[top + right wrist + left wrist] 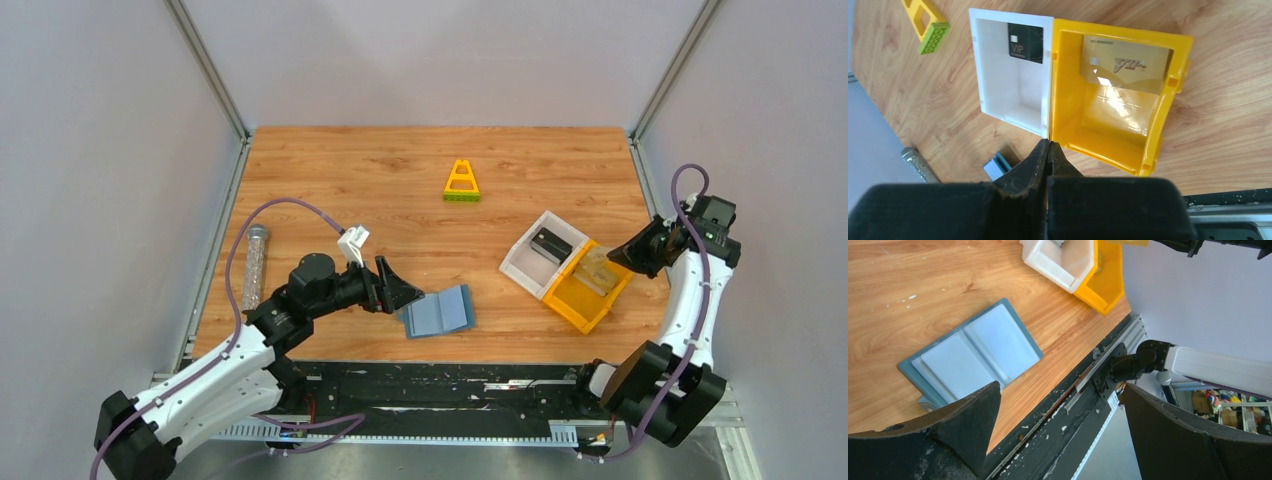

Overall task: Take the credit cards out of the card holder
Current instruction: Place the credit card in the storage box.

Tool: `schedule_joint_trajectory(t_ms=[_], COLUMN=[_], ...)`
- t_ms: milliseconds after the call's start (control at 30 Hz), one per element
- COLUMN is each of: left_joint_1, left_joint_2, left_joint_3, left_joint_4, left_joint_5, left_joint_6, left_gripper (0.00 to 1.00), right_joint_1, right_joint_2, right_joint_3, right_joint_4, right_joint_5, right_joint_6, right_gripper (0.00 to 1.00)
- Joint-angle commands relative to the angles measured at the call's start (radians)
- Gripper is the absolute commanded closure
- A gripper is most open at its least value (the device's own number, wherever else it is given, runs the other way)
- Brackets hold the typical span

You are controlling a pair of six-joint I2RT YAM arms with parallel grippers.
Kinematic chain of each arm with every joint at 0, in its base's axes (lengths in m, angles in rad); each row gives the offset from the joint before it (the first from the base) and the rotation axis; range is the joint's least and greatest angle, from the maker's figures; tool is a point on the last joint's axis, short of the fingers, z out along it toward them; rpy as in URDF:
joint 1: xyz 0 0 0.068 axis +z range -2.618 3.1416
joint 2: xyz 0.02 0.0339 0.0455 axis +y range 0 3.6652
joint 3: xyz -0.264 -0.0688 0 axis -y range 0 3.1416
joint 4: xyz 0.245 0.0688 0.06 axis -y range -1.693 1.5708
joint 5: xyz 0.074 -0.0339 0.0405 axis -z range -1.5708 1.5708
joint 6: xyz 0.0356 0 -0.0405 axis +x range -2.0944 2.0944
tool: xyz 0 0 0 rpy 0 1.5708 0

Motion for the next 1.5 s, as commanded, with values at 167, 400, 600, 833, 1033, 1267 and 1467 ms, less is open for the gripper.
schedule_joint_trajectory(t_ms=[167,400,600,833,1033,1267,1467], left_joint_1=[-0.004,-0.002,-0.001,-0.004,-0.003,-0.003,-0.003], left_joint_2=[-0.022,-0.027,-0.023,-0.013,0.001,0.005,-0.002], left_joint_3=[0.027,0.023,0.023,0.026,0.027,0.023,0.010], left_joint_4=[-0.041,-0.048,-0.050,-0.046,-0.041,-0.036,-0.036], left_joint_5=[-0.061,-0.075,-0.085,-0.090,-0.082,-0.081,-0.077], left_joint_6=[0.033,0.031,0.028,0.023,0.020,0.012,0.001], left_gripper=[0.00,0.00,0.00,0.00,0.00,0.00,0.00], right_joint_1=[-0.006,-0.006,-0.007,-0.006,-0.006,-0.006,-0.006], right_joint_2=[0.063,0.118,0.154,0.203,0.214,0.247,0.274], right_joint_3=[0.053,0.041,0.030,0.020,-0.012,-0.028,-0.018], right_joint_4=[-0.009,0.022,0.071,0.105,0.140,0.177,0.179], right_joint_5=[0.068,0.059,0.042,0.059,0.078,0.123,0.175], right_joint_6=[-0.021,-0.028,-0.014,0.000,0.007,0.026,0.039], right_gripper=[1.00,1.00,0.98,0.96,0.96,0.93,0.90])
